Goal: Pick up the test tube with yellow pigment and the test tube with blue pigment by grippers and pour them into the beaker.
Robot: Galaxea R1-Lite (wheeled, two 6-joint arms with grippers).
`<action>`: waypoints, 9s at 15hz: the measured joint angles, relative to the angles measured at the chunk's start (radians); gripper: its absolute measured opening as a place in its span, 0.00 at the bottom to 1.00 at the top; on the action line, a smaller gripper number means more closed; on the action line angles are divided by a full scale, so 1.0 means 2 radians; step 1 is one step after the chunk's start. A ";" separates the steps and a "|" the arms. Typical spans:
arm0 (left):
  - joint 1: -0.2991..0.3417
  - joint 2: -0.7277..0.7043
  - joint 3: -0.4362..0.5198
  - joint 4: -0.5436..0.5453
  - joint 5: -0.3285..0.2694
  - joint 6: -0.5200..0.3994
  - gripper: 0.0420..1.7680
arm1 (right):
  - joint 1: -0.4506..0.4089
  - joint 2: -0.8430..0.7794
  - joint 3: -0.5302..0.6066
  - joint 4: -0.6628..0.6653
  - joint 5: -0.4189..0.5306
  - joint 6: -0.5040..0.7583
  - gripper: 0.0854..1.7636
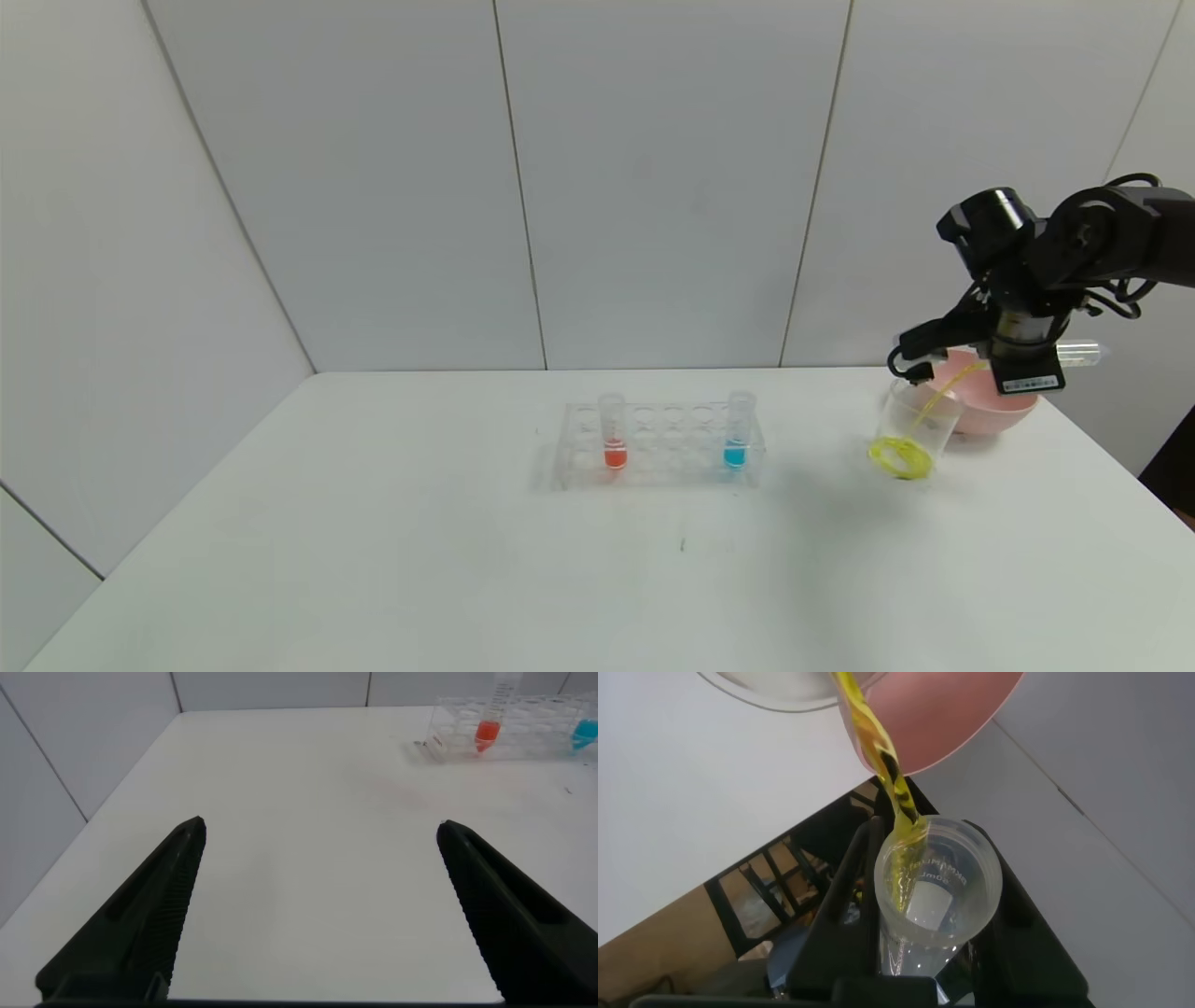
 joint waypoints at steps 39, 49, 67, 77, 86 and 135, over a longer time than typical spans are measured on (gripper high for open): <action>0.000 0.000 0.000 0.000 0.000 0.000 1.00 | -0.168 -0.217 0.511 -0.707 0.527 0.637 0.30; 0.000 0.000 0.000 0.000 0.000 0.000 1.00 | -0.209 -0.158 0.474 -0.754 0.511 0.651 0.30; 0.000 0.000 0.000 0.000 0.000 0.000 1.00 | -0.160 0.085 0.248 -0.774 0.457 0.683 0.34; 0.000 0.000 0.000 0.000 0.000 0.000 1.00 | -0.158 0.077 0.271 -0.807 0.449 0.685 0.80; 0.000 0.000 0.000 0.000 0.000 0.000 1.00 | -0.074 -0.075 0.522 -0.884 0.328 0.728 0.91; 0.000 0.000 0.000 0.000 0.000 0.000 1.00 | 0.262 0.054 0.505 -0.994 0.015 0.729 0.97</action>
